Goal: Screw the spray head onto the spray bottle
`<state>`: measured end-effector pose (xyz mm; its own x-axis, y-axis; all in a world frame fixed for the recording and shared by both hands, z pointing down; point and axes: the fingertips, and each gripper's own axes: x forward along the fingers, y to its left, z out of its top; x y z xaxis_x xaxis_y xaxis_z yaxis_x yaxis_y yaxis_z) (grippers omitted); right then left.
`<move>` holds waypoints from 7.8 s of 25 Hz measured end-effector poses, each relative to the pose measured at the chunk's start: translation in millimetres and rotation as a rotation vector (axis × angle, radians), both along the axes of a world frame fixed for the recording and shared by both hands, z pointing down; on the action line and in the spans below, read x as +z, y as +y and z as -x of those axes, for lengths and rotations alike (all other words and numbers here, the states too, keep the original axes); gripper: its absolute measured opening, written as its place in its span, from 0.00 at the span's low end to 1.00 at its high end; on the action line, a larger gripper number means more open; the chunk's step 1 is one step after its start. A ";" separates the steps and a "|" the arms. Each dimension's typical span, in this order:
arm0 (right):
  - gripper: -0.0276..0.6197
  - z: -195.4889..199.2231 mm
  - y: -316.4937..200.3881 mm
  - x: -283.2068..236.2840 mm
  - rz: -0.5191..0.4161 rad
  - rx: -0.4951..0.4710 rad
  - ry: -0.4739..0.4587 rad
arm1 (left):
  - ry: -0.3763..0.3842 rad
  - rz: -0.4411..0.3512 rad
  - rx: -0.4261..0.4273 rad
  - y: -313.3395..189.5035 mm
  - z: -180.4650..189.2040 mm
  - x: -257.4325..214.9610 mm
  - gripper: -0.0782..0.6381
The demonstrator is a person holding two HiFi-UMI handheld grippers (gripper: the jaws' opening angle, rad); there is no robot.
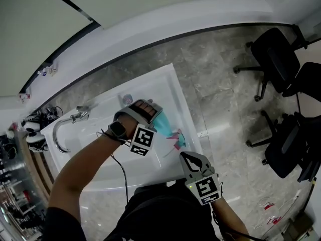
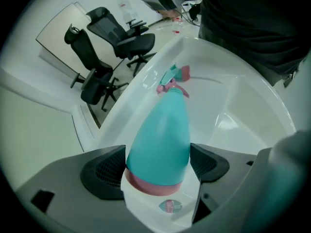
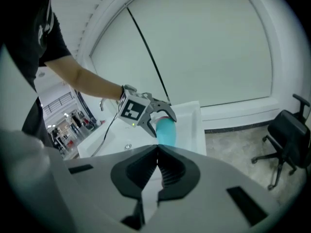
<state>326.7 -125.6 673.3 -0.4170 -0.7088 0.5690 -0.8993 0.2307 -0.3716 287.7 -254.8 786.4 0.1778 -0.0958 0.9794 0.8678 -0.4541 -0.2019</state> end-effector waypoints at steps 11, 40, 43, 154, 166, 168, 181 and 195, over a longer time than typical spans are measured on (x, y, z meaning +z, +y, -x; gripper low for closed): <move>0.14 5.6 -11.3 81.0 0.196 -0.269 0.303 | -0.107 0.069 -0.048 -0.7 5.3 34.3 0.74; 0.28 3.5 -26.4 125.4 0.438 -0.304 0.325 | -0.144 0.119 -0.175 -9.1 5.3 37.5 0.76; 0.28 3.7 -26.2 114.0 0.409 -0.304 0.315 | -0.107 0.124 -0.217 -11.5 8.7 33.5 0.76; 0.29 243.2 -13.2 -400.1 -0.835 -0.515 1.242 | 1.283 0.838 -1.155 121.7 158.6 -361.2 0.76; 0.29 241.4 -20.7 -398.2 -0.703 -0.410 1.251 | 1.351 0.611 -1.173 103.6 164.4 -360.7 0.76; 0.29 244.5 -20.2 -399.3 -0.707 -0.404 1.245 | 1.366 0.630 -1.165 103.2 163.8 -360.8 0.76; 0.29 243.7 -3.0 -414.8 -0.656 -0.492 1.180 | 1.442 0.622 -1.023 104.1 156.6 -386.0 0.76; 0.29 239.4 6.4 -438.0 -0.625 -0.424 0.814 | 1.478 0.674 -0.978 109.1 159.2 -402.6 0.76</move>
<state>87.3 -119.2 235.3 -0.3580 -0.8551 0.3750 -0.6258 0.5178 0.5834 128.5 -145.7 383.8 0.9213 -0.3880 0.0256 -0.3867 -0.9212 -0.0433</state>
